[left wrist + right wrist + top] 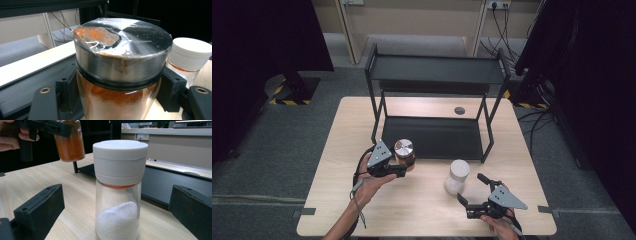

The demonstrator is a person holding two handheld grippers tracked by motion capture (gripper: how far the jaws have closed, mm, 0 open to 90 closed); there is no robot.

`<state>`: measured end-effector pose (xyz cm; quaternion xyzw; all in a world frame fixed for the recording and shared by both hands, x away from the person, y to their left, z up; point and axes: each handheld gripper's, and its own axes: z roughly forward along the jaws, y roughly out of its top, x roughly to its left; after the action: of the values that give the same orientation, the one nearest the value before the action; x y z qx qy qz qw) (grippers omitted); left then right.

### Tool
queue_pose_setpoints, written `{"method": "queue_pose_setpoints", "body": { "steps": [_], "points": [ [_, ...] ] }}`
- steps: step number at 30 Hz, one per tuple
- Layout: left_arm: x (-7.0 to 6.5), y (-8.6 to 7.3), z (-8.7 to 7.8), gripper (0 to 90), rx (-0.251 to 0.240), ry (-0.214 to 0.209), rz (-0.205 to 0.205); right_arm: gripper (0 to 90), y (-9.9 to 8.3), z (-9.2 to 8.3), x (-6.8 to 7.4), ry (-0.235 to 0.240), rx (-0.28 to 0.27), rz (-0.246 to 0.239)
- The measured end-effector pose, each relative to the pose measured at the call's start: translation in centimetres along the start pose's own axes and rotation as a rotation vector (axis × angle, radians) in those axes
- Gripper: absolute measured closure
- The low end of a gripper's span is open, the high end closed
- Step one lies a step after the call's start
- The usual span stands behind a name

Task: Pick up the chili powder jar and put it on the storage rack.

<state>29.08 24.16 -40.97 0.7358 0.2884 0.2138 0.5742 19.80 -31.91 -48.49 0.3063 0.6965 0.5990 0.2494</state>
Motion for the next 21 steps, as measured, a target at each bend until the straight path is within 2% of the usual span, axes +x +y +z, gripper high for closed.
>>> {"method": "queue_pose_setpoints", "body": {
  "steps": [13,21],
  "points": [
    [0.5,2.1,-0.2,30.4,0.001,-0.015,-0.021,0.4,0.0,0.0,0.0,-0.001,-0.004,0.003],
    [1.0,5.0,-0.7,30.4,0.008,-0.008,-0.024,0.4,0.0,0.0,0.0,0.0,-0.001,0.005]
  ]
}}
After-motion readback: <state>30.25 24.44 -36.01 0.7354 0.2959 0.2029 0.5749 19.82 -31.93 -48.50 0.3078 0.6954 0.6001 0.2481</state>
